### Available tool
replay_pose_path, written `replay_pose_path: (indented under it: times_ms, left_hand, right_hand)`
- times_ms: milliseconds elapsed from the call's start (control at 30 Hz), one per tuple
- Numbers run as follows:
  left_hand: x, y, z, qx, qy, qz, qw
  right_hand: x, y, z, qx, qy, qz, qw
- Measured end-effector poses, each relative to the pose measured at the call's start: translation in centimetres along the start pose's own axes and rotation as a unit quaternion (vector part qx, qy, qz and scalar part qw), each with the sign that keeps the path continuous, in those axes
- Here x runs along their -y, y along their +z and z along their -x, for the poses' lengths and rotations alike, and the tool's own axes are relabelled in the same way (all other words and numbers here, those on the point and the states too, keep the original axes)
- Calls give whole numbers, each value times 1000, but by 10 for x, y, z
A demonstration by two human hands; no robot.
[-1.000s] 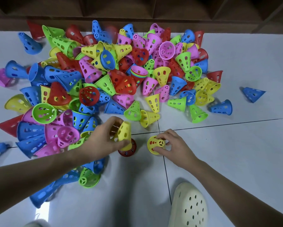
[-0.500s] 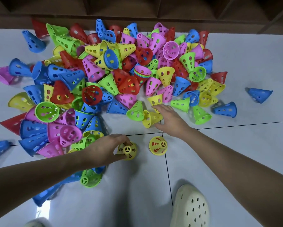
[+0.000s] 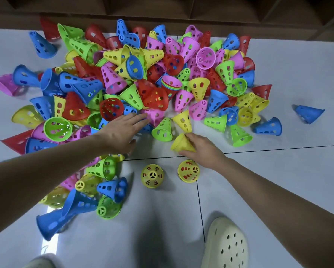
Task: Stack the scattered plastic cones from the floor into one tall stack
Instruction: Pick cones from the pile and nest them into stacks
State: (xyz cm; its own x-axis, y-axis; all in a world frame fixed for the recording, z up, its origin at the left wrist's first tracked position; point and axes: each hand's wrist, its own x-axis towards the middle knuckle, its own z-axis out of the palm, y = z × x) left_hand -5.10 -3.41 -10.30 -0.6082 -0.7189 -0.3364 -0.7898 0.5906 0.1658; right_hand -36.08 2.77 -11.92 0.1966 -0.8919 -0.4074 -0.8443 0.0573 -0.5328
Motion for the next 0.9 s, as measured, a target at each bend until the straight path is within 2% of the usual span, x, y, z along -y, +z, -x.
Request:
replay_pose_path:
  times_ms: [200, 300, 433, 600, 700, 900]
  left_hand:
    - [-12, -3, -18, -13, -17, -138, 990]
    - [-13, 0, -16, -6, -1, -225, 974]
    - [-8, 5, -6, 10, 15, -280, 960]
    - [-1, 6, 4, -37, 33, -240, 969]
    - [-1, 4, 8, -46, 14, -210, 976]
    - [-2, 4, 16, -116, 30, -116, 986]
  right_hand:
    - [6, -18, 45, -85, 18, -179, 980]
    - [12, -22, 62, -102, 0, -197, 975]
    - [18, -25, 79, -134, -40, -175, 974]
    - [19, -27, 88, -171, -86, -168, 967]
    - [21, -27, 92, -182, -89, -158, 966]
    - [11, -8, 95, -95, -57, -82, 990]
